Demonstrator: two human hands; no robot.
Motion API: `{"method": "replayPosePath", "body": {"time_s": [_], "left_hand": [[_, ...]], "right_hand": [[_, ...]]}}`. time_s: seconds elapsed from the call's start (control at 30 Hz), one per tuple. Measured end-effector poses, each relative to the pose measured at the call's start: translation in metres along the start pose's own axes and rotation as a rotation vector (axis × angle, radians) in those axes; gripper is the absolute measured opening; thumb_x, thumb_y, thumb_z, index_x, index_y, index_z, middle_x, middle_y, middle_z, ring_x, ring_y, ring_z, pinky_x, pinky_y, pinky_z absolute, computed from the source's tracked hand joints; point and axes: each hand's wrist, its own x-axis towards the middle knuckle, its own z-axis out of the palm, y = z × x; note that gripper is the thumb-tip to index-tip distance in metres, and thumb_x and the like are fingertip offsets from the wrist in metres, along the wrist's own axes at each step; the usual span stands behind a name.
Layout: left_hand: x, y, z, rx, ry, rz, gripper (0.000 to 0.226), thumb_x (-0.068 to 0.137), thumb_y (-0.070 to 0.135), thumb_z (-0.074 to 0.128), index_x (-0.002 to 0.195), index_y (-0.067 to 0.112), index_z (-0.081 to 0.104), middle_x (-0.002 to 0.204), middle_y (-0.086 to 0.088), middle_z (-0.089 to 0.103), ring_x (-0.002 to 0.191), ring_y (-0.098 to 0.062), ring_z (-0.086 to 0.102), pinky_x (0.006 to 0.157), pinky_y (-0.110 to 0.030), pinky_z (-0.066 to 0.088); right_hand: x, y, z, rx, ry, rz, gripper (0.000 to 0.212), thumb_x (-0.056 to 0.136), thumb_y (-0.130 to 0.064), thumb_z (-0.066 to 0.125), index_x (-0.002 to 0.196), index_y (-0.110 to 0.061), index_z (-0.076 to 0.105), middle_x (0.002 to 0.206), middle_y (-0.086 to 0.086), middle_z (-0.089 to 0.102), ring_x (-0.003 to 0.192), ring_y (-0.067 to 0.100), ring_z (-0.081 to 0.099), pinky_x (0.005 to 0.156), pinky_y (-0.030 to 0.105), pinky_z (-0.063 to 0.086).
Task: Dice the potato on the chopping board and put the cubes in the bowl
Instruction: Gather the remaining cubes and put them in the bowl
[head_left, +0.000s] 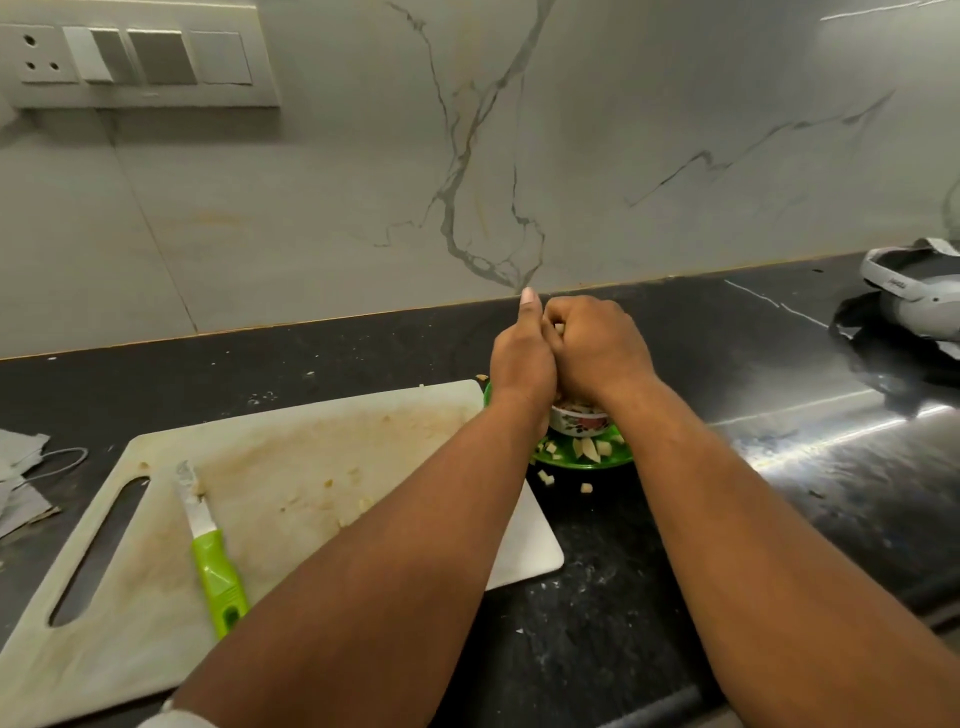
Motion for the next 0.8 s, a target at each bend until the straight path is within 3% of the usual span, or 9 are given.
{"method": "replayPosePath", "body": {"time_s": [0.07,0.2,0.33,0.43,0.5,0.57,0.67,0.8], "left_hand": [[-0.001,0.001,0.0,-0.003,0.005,0.019,0.065,0.105,0.061,0.039,0.077,0.012,0.072,0.08,-0.007,0.074,0.08,-0.024,0.07,0.08,-0.043,0.058],[-0.004,-0.002,0.001,0.016,-0.003,0.071,0.062,0.107,0.057,0.038,0.073,0.021,0.076,0.081,-0.003,0.078,0.088,-0.023,0.075,0.088,-0.046,0.061],[-0.006,-0.004,0.001,0.038,-0.007,0.085,0.058,0.109,0.054,0.038,0.077,0.023,0.075,0.079,0.001,0.077,0.087,-0.018,0.075,0.085,-0.04,0.061],[-0.004,-0.004,0.0,0.101,0.01,0.109,0.058,0.109,0.053,0.037,0.082,0.02,0.076,0.081,0.0,0.077,0.085,-0.017,0.074,0.079,-0.037,0.06],[-0.003,-0.006,0.001,0.145,0.016,0.112,0.059,0.109,0.053,0.035,0.088,0.018,0.078,0.082,-0.002,0.077,0.083,-0.018,0.074,0.073,-0.034,0.058],[-0.002,-0.006,0.001,0.187,0.019,0.115,0.059,0.11,0.051,0.033,0.091,0.018,0.078,0.084,-0.005,0.077,0.082,-0.018,0.073,0.068,-0.032,0.056],[0.0,-0.007,0.001,0.263,0.001,0.148,0.056,0.111,0.047,0.037,0.087,0.016,0.077,0.084,-0.01,0.076,0.07,-0.016,0.067,0.065,-0.035,0.054],[0.001,-0.009,0.001,0.281,-0.016,0.159,0.054,0.11,0.044,0.04,0.085,0.012,0.076,0.068,-0.003,0.071,0.063,-0.012,0.063,0.063,-0.035,0.053]], "right_hand": [[-0.002,0.001,-0.002,0.105,-0.001,0.024,0.036,0.098,-0.031,0.052,0.065,-0.021,0.059,0.061,-0.006,0.06,0.056,0.008,0.055,0.053,0.027,0.035],[-0.009,0.002,-0.002,0.31,0.013,0.089,0.039,0.099,-0.029,0.053,0.062,-0.019,0.055,0.057,-0.005,0.056,0.052,0.006,0.05,0.052,0.024,0.037],[-0.014,0.001,-0.001,0.382,0.007,0.115,0.04,0.101,-0.03,0.049,0.069,-0.01,0.06,0.064,0.005,0.061,0.062,0.02,0.058,0.059,0.041,0.051],[-0.014,0.003,0.0,0.393,0.025,0.102,0.037,0.1,-0.027,0.049,0.07,-0.01,0.062,0.065,0.005,0.063,0.065,0.022,0.06,0.064,0.045,0.054],[-0.014,0.006,0.001,0.418,0.058,0.105,0.034,0.1,-0.026,0.051,0.072,-0.013,0.064,0.067,0.002,0.064,0.065,0.017,0.06,0.063,0.041,0.053],[-0.013,0.007,0.002,0.465,0.112,0.117,0.028,0.101,-0.022,0.052,0.077,-0.018,0.066,0.071,-0.005,0.066,0.068,0.008,0.061,0.062,0.028,0.05],[-0.013,0.007,0.004,0.512,0.183,0.128,0.02,0.099,-0.014,0.051,0.094,-0.02,0.069,0.086,-0.011,0.069,0.082,0.002,0.064,0.069,0.015,0.05],[-0.016,0.005,0.003,0.61,0.23,0.177,0.023,0.098,-0.01,0.05,0.105,-0.026,0.065,0.089,-0.008,0.07,0.086,0.005,0.067,0.076,0.021,0.056]]}}
